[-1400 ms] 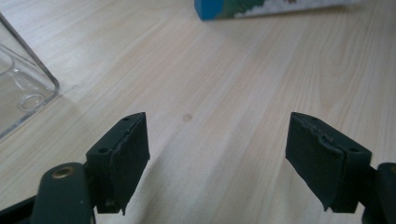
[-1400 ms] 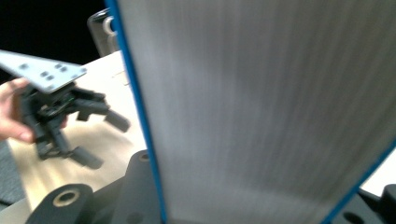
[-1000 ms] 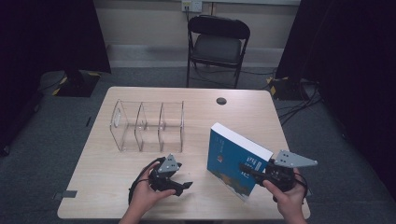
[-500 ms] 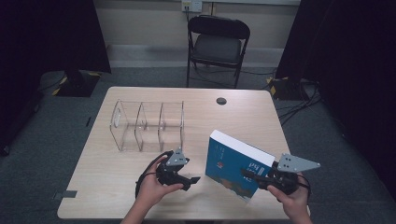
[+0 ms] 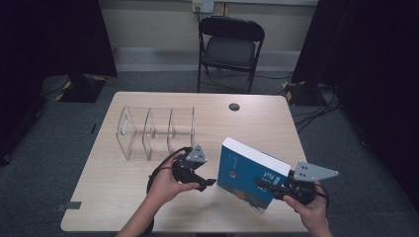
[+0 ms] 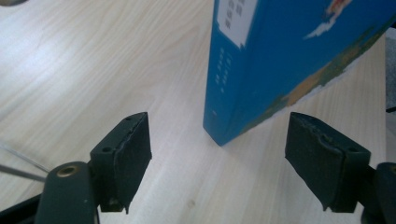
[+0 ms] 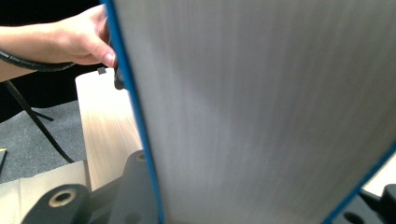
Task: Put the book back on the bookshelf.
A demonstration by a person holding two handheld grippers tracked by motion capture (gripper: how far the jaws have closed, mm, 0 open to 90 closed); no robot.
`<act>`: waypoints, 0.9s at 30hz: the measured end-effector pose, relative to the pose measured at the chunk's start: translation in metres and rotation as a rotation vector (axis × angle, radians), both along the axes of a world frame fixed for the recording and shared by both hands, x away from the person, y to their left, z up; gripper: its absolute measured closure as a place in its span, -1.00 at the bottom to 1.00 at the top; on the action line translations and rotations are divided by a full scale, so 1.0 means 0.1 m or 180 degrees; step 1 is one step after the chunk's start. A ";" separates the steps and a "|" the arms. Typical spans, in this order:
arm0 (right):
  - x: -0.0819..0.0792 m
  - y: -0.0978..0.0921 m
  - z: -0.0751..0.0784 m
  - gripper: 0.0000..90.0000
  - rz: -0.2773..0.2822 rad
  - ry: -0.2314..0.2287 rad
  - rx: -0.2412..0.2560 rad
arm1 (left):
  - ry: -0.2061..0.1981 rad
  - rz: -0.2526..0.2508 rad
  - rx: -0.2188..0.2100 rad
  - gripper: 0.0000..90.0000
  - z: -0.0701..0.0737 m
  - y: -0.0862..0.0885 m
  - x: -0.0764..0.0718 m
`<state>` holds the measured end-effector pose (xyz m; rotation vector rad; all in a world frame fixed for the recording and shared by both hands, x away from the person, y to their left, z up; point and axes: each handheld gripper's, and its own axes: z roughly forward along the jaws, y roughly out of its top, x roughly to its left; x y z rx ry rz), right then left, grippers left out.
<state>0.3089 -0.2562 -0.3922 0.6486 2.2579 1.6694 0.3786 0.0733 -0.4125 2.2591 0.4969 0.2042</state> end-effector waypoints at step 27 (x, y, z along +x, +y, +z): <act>0.08 0.00 -0.05 0.36 0.0102 -0.0093 0.0135 | 0.0010 0.0090 0.0077 -0.51 -0.03 0.15 -0.02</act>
